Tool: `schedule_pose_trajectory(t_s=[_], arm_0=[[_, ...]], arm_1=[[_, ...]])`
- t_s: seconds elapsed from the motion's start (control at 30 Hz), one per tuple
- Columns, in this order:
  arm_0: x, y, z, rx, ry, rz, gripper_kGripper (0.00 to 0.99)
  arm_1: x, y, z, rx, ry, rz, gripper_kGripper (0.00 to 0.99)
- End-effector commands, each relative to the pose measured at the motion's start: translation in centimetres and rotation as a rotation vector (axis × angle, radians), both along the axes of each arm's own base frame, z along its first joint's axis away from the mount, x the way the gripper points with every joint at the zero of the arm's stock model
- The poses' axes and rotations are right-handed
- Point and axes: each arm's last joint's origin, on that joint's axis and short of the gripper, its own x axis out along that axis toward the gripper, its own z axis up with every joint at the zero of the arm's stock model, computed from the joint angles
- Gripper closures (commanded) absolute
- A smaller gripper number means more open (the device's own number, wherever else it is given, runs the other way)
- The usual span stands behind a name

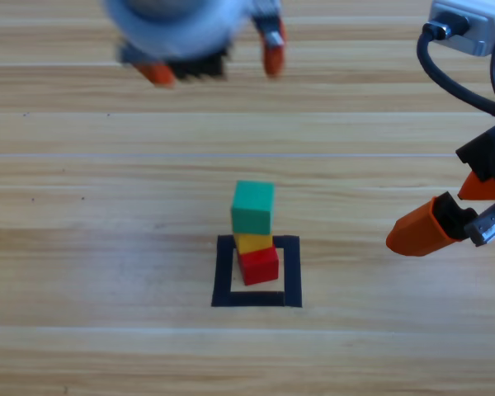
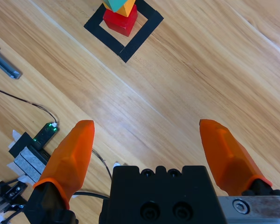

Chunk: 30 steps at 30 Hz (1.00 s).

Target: Stack the blocks in the rectangular block: red at the bottom, yellow in the middle, green on top

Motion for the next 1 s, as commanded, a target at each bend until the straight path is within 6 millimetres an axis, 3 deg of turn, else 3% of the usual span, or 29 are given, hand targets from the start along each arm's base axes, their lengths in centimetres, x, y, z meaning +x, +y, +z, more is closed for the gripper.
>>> schedule_pose_trajectory(t_s=[0.03, 0.23, 0.4, 0.53, 1.0], arm_0=[[-5.9, 2.3, -0.4, 0.031, -0.065, -0.064, 0.014], [-9.5, 7.8, -3.2, 0.007, -0.141, -0.129, 0.007], [-10.4, 10.2, -5.3, 0.025, -0.166, -0.152, 0.0], [-10.7, 11.0, -6.2, 0.038, -0.172, -0.168, 0.0], [-10.9, 11.6, -6.4, 0.04, -0.173, -0.17, 0.0]], arm_1=[[1.1, 0.2, -1.3, -0.01, 0.008, -0.025, 0.0], [1.1, 0.2, -1.3, -0.009, 0.011, -0.024, 0.0], [1.1, 0.3, -1.3, -0.005, 0.017, -0.019, 0.0], [1.1, 0.3, -1.3, -0.005, 0.016, -0.02, 0.0], [1.1, 0.4, -1.3, -0.005, 0.016, -0.02, 0.0]])
